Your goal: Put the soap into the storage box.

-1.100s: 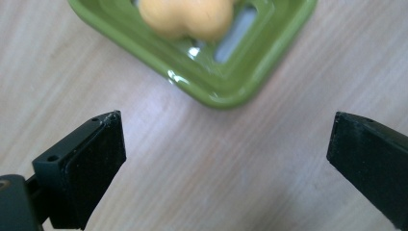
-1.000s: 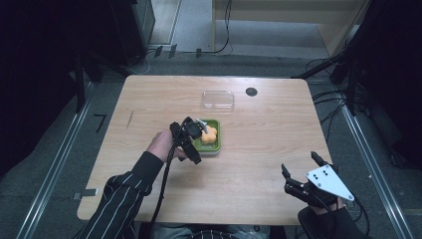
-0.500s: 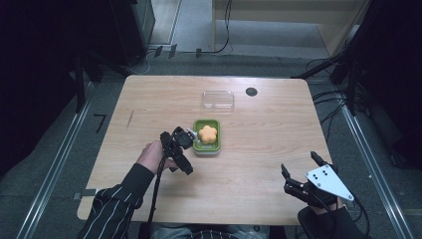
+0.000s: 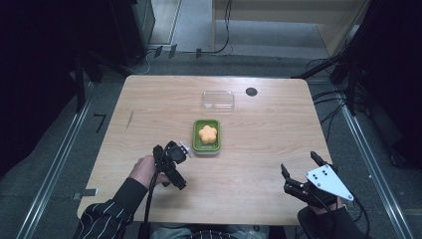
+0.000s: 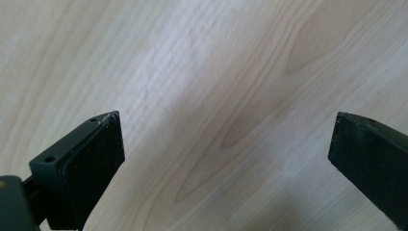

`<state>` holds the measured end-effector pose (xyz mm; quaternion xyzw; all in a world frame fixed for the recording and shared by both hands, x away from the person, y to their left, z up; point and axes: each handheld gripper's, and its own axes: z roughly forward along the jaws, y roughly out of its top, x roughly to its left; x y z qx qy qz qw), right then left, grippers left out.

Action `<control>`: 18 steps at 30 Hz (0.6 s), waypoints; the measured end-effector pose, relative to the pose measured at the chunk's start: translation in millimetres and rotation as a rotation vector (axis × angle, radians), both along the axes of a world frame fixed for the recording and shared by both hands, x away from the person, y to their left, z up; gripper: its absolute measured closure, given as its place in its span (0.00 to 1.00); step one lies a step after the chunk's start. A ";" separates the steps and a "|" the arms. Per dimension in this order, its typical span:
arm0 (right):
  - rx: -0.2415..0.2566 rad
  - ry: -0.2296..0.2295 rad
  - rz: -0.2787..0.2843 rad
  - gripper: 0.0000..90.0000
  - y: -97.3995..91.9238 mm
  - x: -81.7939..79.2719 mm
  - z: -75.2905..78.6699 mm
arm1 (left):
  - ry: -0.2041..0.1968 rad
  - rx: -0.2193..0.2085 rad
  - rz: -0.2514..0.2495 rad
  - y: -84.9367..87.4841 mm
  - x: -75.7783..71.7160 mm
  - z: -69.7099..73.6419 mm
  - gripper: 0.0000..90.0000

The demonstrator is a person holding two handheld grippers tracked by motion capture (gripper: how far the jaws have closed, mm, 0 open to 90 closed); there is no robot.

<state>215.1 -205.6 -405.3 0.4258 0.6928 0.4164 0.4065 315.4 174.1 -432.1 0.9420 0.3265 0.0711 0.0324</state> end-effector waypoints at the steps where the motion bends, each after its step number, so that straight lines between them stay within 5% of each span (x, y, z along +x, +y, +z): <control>1: 0.001 0.000 -0.001 0.15 -0.1 0.0 0.0 | 0.005 -0.002 0.005 1.5 -1.7 -1.7 0.00; 18: -0.002 -0.002 -0.005 0.15 -1.9 -1.0 -0.3 | 0.026 0.016 0.025 16.7 -29.1 -14.9 0.00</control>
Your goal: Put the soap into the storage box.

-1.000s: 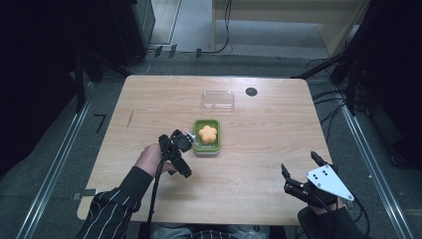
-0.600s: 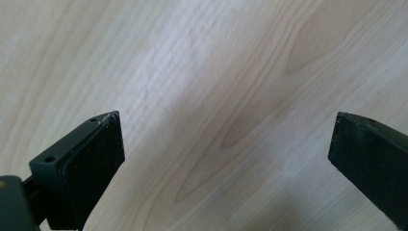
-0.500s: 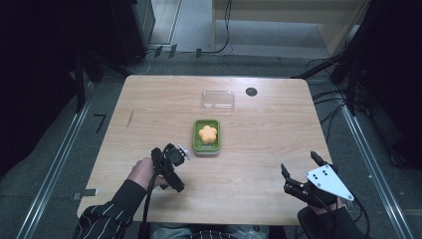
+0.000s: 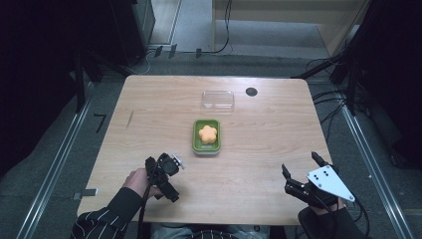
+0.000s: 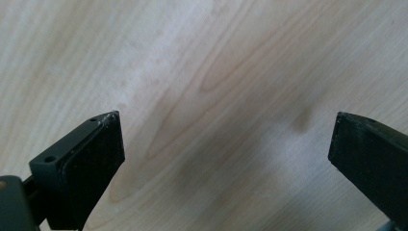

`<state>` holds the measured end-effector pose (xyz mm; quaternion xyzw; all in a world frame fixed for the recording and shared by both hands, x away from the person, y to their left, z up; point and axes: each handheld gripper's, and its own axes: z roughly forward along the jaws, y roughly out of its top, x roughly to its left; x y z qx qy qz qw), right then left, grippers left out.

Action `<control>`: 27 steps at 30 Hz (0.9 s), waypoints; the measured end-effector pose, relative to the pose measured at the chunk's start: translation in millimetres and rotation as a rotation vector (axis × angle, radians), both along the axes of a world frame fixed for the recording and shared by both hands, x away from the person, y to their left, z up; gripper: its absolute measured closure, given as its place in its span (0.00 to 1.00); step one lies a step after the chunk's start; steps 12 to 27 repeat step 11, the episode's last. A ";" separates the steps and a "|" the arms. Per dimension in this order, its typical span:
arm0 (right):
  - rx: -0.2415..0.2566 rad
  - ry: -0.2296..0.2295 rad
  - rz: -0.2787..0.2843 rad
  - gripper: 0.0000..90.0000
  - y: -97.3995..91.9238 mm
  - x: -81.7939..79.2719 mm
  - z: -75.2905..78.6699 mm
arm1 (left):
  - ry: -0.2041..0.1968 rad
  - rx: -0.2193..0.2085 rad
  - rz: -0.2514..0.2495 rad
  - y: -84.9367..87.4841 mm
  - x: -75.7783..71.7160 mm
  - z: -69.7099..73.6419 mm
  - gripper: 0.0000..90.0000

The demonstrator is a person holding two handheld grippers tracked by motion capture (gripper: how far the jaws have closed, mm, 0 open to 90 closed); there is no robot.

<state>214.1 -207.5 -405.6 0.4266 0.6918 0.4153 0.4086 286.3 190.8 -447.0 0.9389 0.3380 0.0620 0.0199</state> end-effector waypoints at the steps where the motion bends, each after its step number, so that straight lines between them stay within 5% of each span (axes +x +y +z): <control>1: -0.001 0.000 0.000 0.15 -0.1 0.0 -0.1 | 0.002 -0.002 0.000 0.8 -1.0 -0.6 0.00; 27: -0.003 -0.003 -0.005 0.15 -0.2 -0.8 -0.3 | -0.007 -0.001 0.003 2.7 -1.4 -3.5 0.00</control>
